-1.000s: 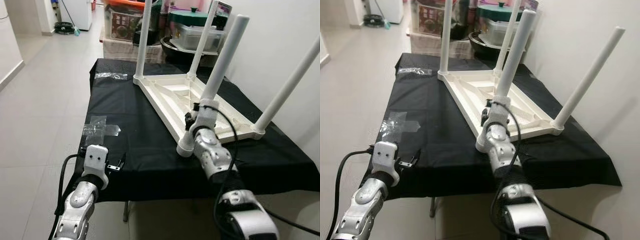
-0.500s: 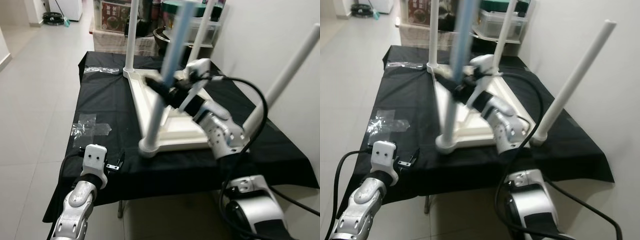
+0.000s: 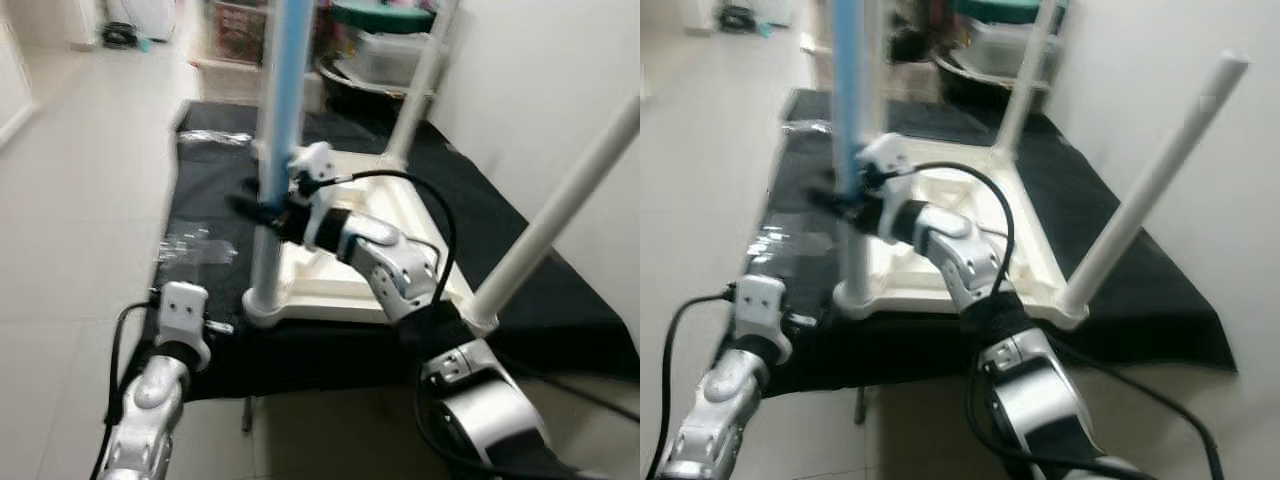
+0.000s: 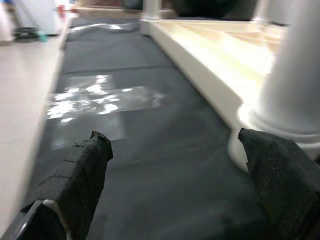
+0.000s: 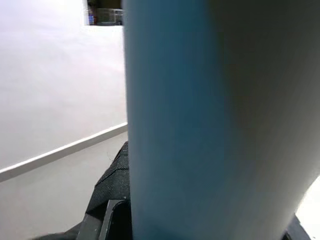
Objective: Building children table
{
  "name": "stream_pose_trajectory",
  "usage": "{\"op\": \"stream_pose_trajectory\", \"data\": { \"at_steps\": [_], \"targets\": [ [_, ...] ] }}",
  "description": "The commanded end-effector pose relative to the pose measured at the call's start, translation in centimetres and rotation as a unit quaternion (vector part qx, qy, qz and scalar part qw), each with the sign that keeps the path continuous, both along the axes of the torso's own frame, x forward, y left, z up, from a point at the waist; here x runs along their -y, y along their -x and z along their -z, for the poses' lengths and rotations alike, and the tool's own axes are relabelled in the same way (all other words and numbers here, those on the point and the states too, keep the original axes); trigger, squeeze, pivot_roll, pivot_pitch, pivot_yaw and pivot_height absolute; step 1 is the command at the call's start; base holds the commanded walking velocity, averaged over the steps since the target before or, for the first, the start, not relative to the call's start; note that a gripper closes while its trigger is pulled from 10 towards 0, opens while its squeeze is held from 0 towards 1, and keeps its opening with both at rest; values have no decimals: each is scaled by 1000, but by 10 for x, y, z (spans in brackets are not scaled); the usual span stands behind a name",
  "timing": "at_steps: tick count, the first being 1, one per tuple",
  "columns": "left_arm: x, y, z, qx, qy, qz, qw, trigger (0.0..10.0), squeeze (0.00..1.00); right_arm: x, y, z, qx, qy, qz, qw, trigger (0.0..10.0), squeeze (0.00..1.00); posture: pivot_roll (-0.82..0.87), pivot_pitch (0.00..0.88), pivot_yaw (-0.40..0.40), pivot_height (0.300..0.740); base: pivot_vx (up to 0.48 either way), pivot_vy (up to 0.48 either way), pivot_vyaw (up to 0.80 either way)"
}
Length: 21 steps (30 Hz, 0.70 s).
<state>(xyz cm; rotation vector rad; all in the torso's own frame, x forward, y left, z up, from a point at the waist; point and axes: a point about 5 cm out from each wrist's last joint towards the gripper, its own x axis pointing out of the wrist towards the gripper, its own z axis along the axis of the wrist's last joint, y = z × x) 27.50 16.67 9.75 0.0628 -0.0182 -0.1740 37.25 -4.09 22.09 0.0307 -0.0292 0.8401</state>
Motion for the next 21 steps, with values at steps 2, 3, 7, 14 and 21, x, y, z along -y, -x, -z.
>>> {"op": "stream_pose_trajectory", "data": {
  "at_steps": [2, 3, 7, 14, 21],
  "targets": [
    [4, -1, -1, 1, -6, 9, 1000, 10000, 0, 47, -10, 58, -102, 89, 163, 977, 0, 0, 70, 0, -178, 740, 0, 0, 0],
    [4, -2, -1, 1, -6, 9, 1000, 10000, 0, 66, -13, 68, -123, 96, 238, 959, 0, 0, 70, 0, -178, 740, 0, 0, 0],
    [5, -2, -1, 0, -6, 11, 1000, 10000, 0, 127, -6, 98, -189, 98, 457, 864, 0, 0, 60, 0, -170, 740, 0, 0, 0],
    [7, -2, 0, -2, -4, 15, 1000, 10000, 0, 161, 7, 110, -208, 90, 603, 764, 0, 0, 54, 0, -164, 740, 0, 0, 0],
    [7, -1, 1, -3, -3, 14, 1000, 10000, 0, 172, 9, 108, -217, 74, 652, 722, 5412, 0, 44, 0, -161, 740, 0, 0, 0]
  ]
}}
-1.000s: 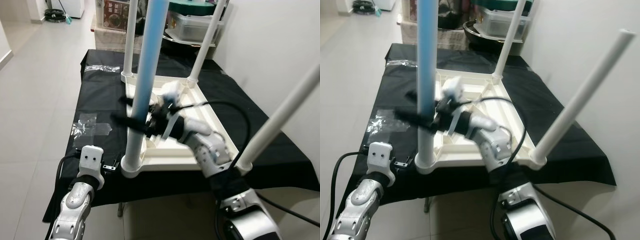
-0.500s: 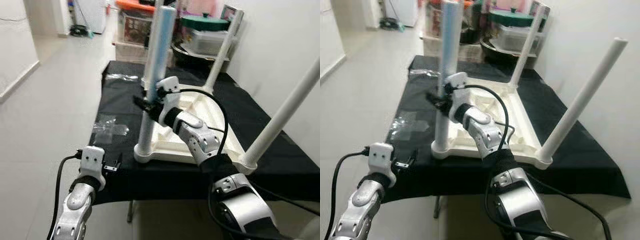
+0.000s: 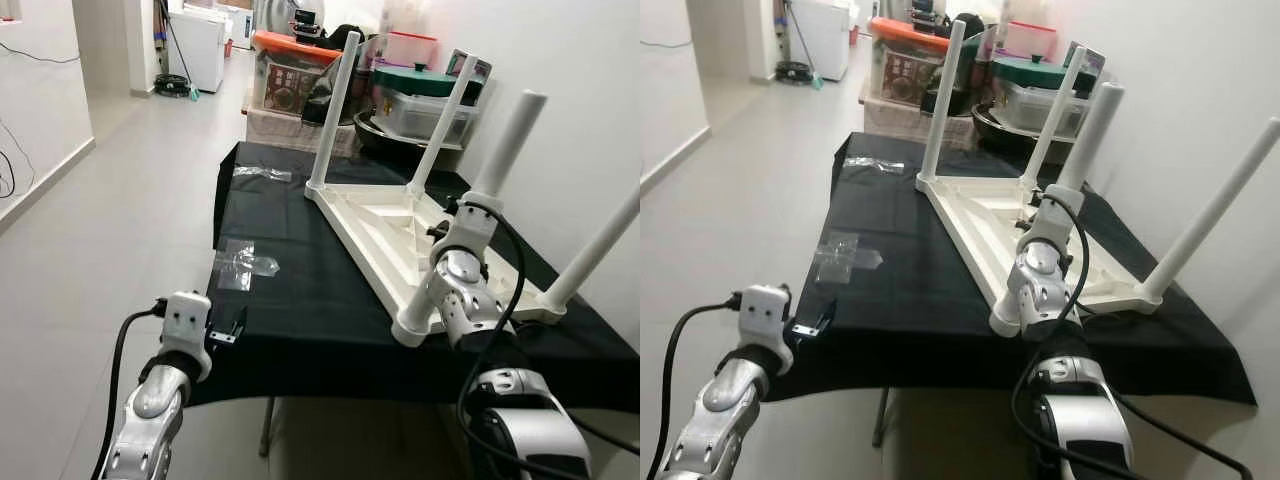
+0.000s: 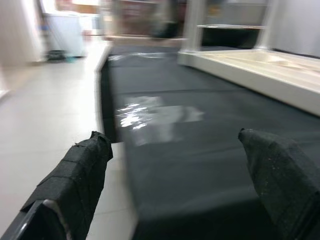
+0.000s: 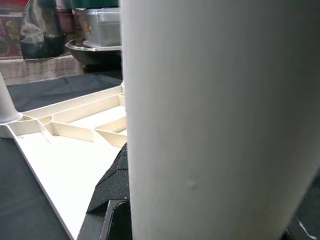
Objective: Building children table
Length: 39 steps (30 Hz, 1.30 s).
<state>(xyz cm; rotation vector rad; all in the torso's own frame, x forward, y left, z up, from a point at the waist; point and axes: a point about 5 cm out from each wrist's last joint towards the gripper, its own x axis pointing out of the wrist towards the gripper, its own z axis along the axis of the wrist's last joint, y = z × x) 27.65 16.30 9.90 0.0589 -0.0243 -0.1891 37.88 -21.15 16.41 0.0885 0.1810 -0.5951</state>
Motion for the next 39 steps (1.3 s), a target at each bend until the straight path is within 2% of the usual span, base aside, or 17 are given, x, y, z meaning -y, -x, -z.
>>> {"op": "stream_pose_trajectory", "data": {
  "at_steps": [1, 2, 3, 4, 10, 11, 17, 19, 28, 29, 30, 31, 33, 35, 36, 38, 39],
  "targets": [
    [3, 0, 2, -6, -6, 7, 1000, 10000, 0, 1, 16, 51, -123, -15, 9, 992, 5412, 0, 44, 0, -161, 740, 0, 0, 0],
    [4, 0, 3, -6, -6, 7, 1000, 10000, 0, -3, 14, 50, -120, -24, -5, 992, 10000, 0, 44, 0, -161, 740, 0, 0, 0],
    [4, 0, 3, -6, -6, 7, 1000, 10000, 0, -3, 14, 50, -120, -24, -5, 992, 10000, 0, 44, 0, -161, 740, 0, 0, 0],
    [4, 0, 3, -6, -6, 8, 1000, 10000, 0, -11, 10, 43, -85, -41, -30, 995, 10000, 1000, 44, 0, -161, 740, 0, 0, 0],
    [2, -1, 2, -5, -7, 8, 1000, 10000, 0, -22, -3, 16, -6, -64, -81, 995, 10000, 1000, 46, 0, -160, 740, 0, 0, 0],
    [2, -2, 1, -5, -7, 8, 1000, 10000, 0, -23, -8, 6, 20, -73, -109, 991, 10000, 0, 46, 0, -160, 740, 0, 0, 0],
    [2, -2, 2, -4, -8, 8, 1000, 10000, 0, -38, -22, -39, 142, -98, -271, 947, 10000, 0, 50, 0, -164, 740, 0, 0, 0],
    [3, -2, 2, -4, -8, 9, 1000, 10000, 0, -44, -24, -60, 187, -83, -346, 916, 10000, 0, 49, 0, -164, 740, 0, 0, 0],
    [4, -5, 0, 1, -9, 8, 1000, 10000, 0, -82, -21, -51, 158, -32, -549, 820, 10000, 0, 69, 0, -184, 740, 0, 0, 0],
    [3, -4, 0, 1, -9, 7, 1000, 10000, 0, -88, -20, -47, 152, -34, -564, 811, 5451, 0, 69, 0, -184, 740, 0, 0, 0],
    [3, -4, 0, 1, -9, 7, 1000, 10000, 0, -88, -20, -47, 152, -34, -564, 811, 5451, 0, 69, 0, -184, 740, 0, 0, 0],
    [2, -4, 0, 2, -9, 6, 1000, 10000, 0, -94, -18, -44, 151, -33, -580, 800, 0, 0, 77, 0, -193, 740, 0, 0, 0],
    [2, -3, 0, 2, -9, 5, 1000, 10000, 0, -98, -16, -42, 147, -33, -596, 789, 0, 0, 77, 0, -193, 740, 0, 0, 0],
    [1, -1, 1, 1, -9, 3, 1000, 10000, 0, -105, -11, -38, 146, -25, -637, 757, 0, 0, 81, 0, -193, 740, 0, 0, 0],
    [1, -1, 1, 1, -9, 3, 1000, 10000, 0, -105, -11, -38, 146, -25, -637, 757, 0, 0, 81, 0, -193, 740, 0, 0, 0],
    [1, 0, 2, 0, -9, 4, 1000, 10000, 0, -106, -4, -35, 148, -22, -680, 718, 0, 0, 75, 0, -186, 740, 0, 0, 0],
    [1, 0, 2, 0, -9, 4, 1000, 10000, 0, -106, -4, -35, 148, -22, -680, 718, 0, 0, 75, 0, -186, 740, 0, 0, 0]
  ]
}}
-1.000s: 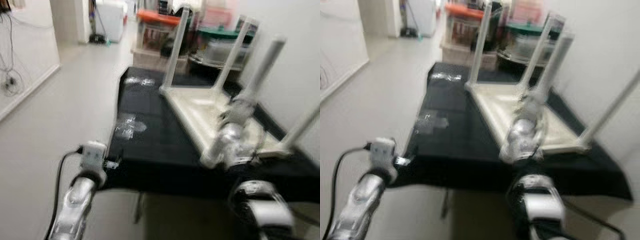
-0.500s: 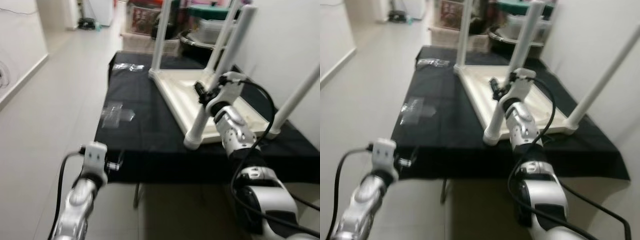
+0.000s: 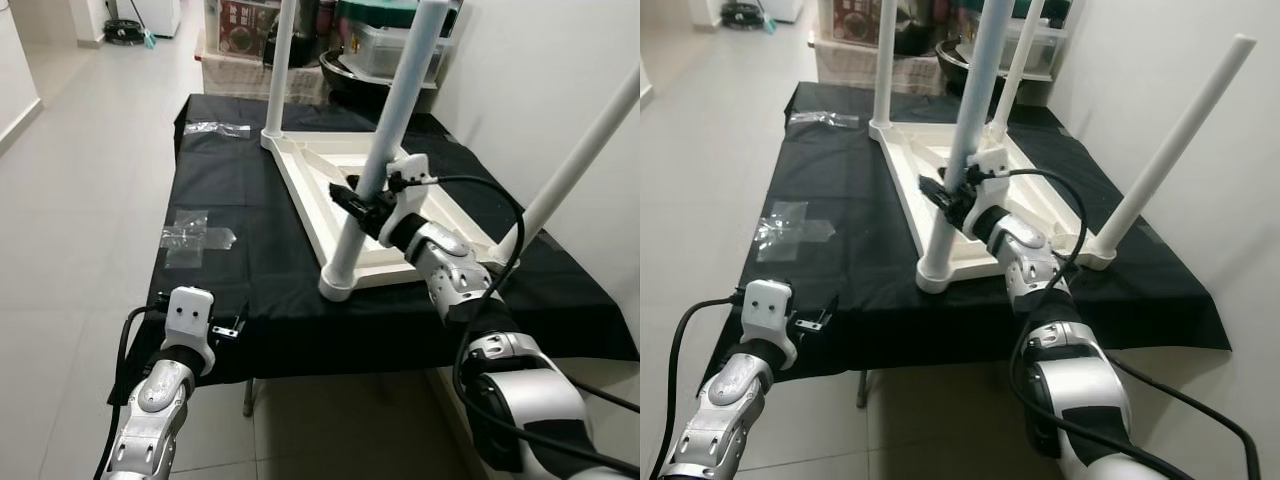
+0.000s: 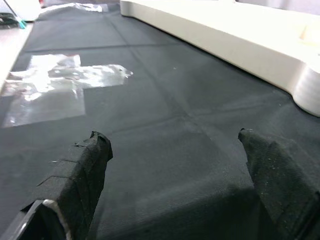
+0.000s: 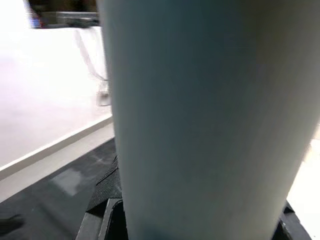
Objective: Building children table
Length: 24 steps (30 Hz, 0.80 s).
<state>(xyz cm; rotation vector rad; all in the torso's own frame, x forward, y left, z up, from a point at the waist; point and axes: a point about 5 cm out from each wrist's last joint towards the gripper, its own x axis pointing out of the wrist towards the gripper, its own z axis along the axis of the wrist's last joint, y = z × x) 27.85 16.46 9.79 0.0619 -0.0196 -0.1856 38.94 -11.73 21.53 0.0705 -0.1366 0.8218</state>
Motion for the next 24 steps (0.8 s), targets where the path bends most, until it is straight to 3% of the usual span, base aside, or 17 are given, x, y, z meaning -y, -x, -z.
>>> {"op": "stream_pose_trajectory", "data": {
  "at_steps": [1, 2, 3, 4, 5, 6, 7, 9, 10, 11, 12, 14, 16, 18, 19, 20, 24],
  "targets": [
    [2, 2, 1, 2, -8, 7, 1000, 10000, 0, -10, 9, 20, -20, 24, -59, 998, 0, 0, 69, 0, -181, 740, 0, 0, 0],
    [2, 2, 1, 2, -8, 7, 1000, 10000, 0, -10, 9, 20, -20, 24, -59, 998, 0, 0, 69, 0, -181, 740, 0, 0, 0],
    [3, 1, 0, 1, -8, 8, 1000, 10000, 0, -5, 4, 27, -42, 37, -2, 998, 0, 0, 66, 0, -180, 740, 0, 0, 0],
    [3, 0, 0, 2, -8, 9, 1000, 10000, 0, 10, -8, 38, -98, 43, 146, 983, 0, 0, 60, 0, -175, 740, 0, 0, 0],
    [4, -1, -1, 2, -7, 10, 1000, 10000, 0, 21, -13, 46, -136, 51, 252, 957, 0, 0, 58, 0, -173, 740, 0, 0, 0],
    [4, -1, -1, 2, -7, 11, 1000, 10000, 0, 42, -13, 58, -171, 62, 380, 907, 0, 0, 53, 0, -170, 740, 0, 0, 0],
    [4, -1, -1, 2, -7, 11, 1000, 10000, 0, 42, -13, 58, -171, 62, 380, 907, 0, 0, 53, 0, -170, 740, 0, 0, 0],
    [6, -1, 0, 1, -6, 13, 1000, 10000, 0, 68, -4, 76, -210, 63, 514, 829, 0, 0, 53, 0, -169, 740, 0, 0, 0],
    [7, -1, 0, 1, -6, 14, 1000, 10000, 0, 75, 2, 85, -222, 60, 553, 801, 0, 0, 53, 0, -169, 740, 0, 0, 0],
    [7, -1, 0, 1, -6, 14, 1000, 10000, 0, 75, 2, 85, -222, 60, 553, 801, 0, 0, 53, 0, -169, 740, 0, 0, 0],
    [7, -1, 1, 0, -6, 15, 1000, 10000, 0, 72, 8, 91, -222, 56, 572, 788, 0, 0, 55, 0, -164, 740, 0, 0, 0],
    [7, 0, 1, 0, -6, 15, 1000, 10000, 0, 68, 14, 96, -223, 50, 585, 778, 0, 0, 53, 0, -160, 740, 0, 0, 0],
    [5, 0, 1, -1, -8, 15, 1000, 10000, 0, 53, 25, 92, -197, 44, 596, 777, 0, 0, 50, 0, -157, 740, 0, 0, 0],
    [5, 0, 1, -1, -8, 15, 1000, 10000, 0, 53, 25, 92, -197, 44, 596, 777, 0, 0, 50, 0, -157, 740, 0, 0, 0],
    [5, -1, 1, -2, -9, 16, 1000, 10000, 0, 35, 25, 80, -174, -1, 556, 813, 10000, 0, 42, 0, -152, 740, 0, 0, 0],
    [5, -2, 1, -1, -9, 17, 1000, 10000, 0, 29, 23, 73, -162, -24, 538, 827, 10000, 1000, 42, 0, -152, 740, 0, 0, 0],
    [6, -2, 0, -1, -8, 18, 1000, 10000, 0, 38, 15, 51, -108, -61, 541, 832, 10000, 1000, 45, 0, -156, 740, 0, 0, 0]
  ]
}}
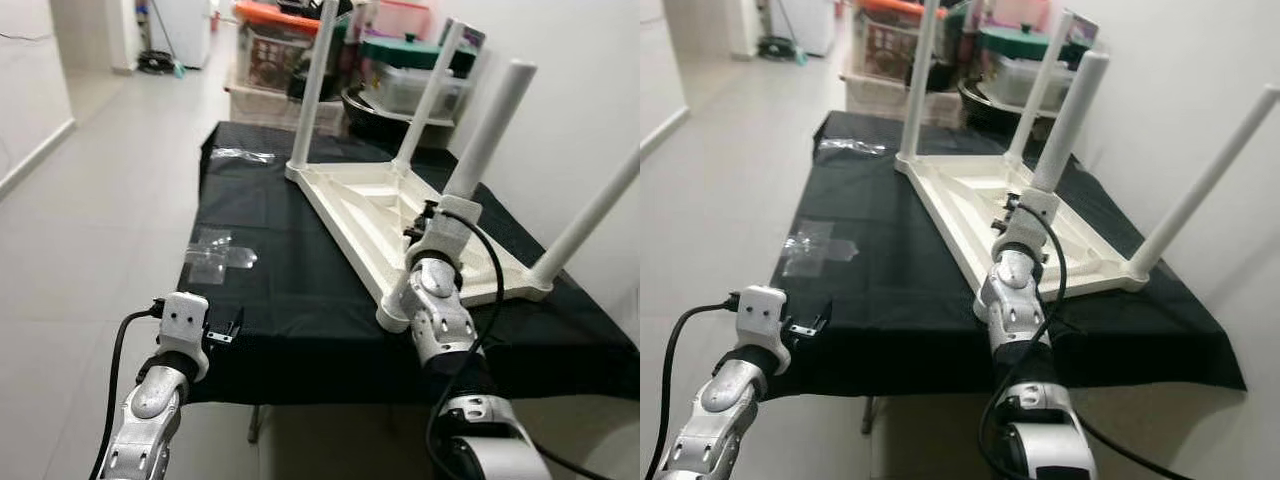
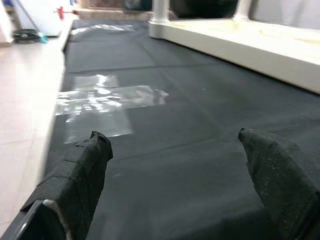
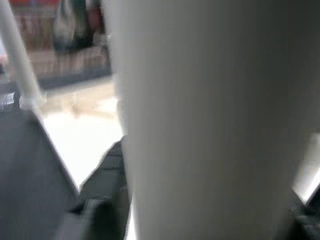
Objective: Building children table
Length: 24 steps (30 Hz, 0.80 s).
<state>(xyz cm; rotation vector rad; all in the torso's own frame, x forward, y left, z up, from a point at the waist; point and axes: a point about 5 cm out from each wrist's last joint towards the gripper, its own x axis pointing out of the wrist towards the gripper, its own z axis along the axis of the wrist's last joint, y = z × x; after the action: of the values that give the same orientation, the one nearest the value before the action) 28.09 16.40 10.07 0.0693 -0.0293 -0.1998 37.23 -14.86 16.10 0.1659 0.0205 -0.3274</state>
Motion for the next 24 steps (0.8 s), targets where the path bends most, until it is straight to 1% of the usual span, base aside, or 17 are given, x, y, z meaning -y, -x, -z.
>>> {"op": "stream_pose_trajectory", "data": {
  "at_steps": [1, 3, 4, 7, 9, 11, 12, 13, 14, 16, 17, 18, 20, 21, 22, 23, 24],
  "targets": [
    [5, 0, 3, -5, -4, 10, 1000, 10000, 0, 16, -12, -22, 35, 1, 14, 999, 10000, 1000, 43, 0, -154, 740, 0, 0, 0],
    [4, 0, 3, -5, -4, 9, 1000, 10000, 0, 19, -16, -29, 43, 6, 12, 999, 10000, 1000, 43, 0, -154, 740, 0, 0, 0],
    [4, 0, 3, -5, -4, 9, 1000, 10000, 0, 22, -21, -43, 75, -1, -10, 997, 10000, 0, 40, 0, -149, 740, 0, 0, 0],
    [5, 1, 4, -6, -4, 13, 1000, 10000, 0, 16, -30, -82, 159, -23, -148, 976, 10000, 0, 37, 0, -139, 740, 0, 0, 0],
    [5, 1, 4, -6, -5, 14, 1000, 10000, 0, 12, -30, -88, 171, -24, -185, 967, 10000, 0, 37, 0, -139, 740, 0, 0, 0],
    [6, -2, 2, -5, -5, 16, 1000, 10000, 0, -1, -27, -91, 183, 19, -285, 941, 10000, 0, 40, 0, -138, 740, 0, 0, 0],
    [6, -2, 2, -5, -5, 16, 1000, 10000, 0, -1, -27, -91, 183, 19, -285, 941, 10000, 0, 40, 0, -138, 740, 0, 0, 0],
    [6, -3, 1, -3, -5, 16, 1000, 10000, 0, -13, -22, -83, 173, 43, -363, 915, 10000, 0, 41, 0, -137, 740, 0, 0, 0],
    [5, -4, -1, -2, -6, 17, 1000, 10000, 0, -32, -10, -62, 143, 71, -493, 856, 7020, 0, 45, 0, -139, 740, 0, 0, 0],
    [5, -5, -1, -1, -6, 18, 1000, 10000, 0, -35, -7, -56, 135, 74, -516, 842, 7020, 0, 45, 0, -139, 740, 0, 0, 0],
    [5, -5, -1, -1, -6, 18, 1000, 10000, 0, -35, -7, -56, 135, 74, -516, 842, 7020, 0, 45, 0, -139, 740, 0, 0, 0],
    [5, -5, -1, -2, -6, 17, 1000, 10000, 0, -39, -8, -43, 109, 113, -520, 839, 0, 0, 48, 0, -141, 740, 0, 0, 0],
    [5, -3, 0, -3, -6, 16, 1000, 10000, 0, -34, -20, -12, -1, 167, -439, 883, 0, 0, 48, 0, -141, 740, 0, 0, 0],
    [5, -3, 0, -3, -6, 16, 1000, 10000, 0, -34, -20, -12, -1, 167, -439, 883, 0, 0, 48, 0, -141, 740, 0, 0, 0],
    [4, -2, 0, -3, -6, 15, 1000, 10000, 0, -30, -23, -4, -39, 176, -402, 898, 0, 0, 48, 0, -141, 740, 0, 0, 0],
    [4, -1, 1, -4, -6, 15, 1000, 10000, 0, -17, -27, 4, -77, 157, -312, 934, 0, 0, 57, 0, -147, 740, 0, 0, 0],
    [4, -1, 1, -4, -6, 15, 1000, 10000, 0, -17, -27, 4, -77, 157, -312, 934, 0, 0, 57, 0, -147, 740, 0, 0, 0]
  ]
}}
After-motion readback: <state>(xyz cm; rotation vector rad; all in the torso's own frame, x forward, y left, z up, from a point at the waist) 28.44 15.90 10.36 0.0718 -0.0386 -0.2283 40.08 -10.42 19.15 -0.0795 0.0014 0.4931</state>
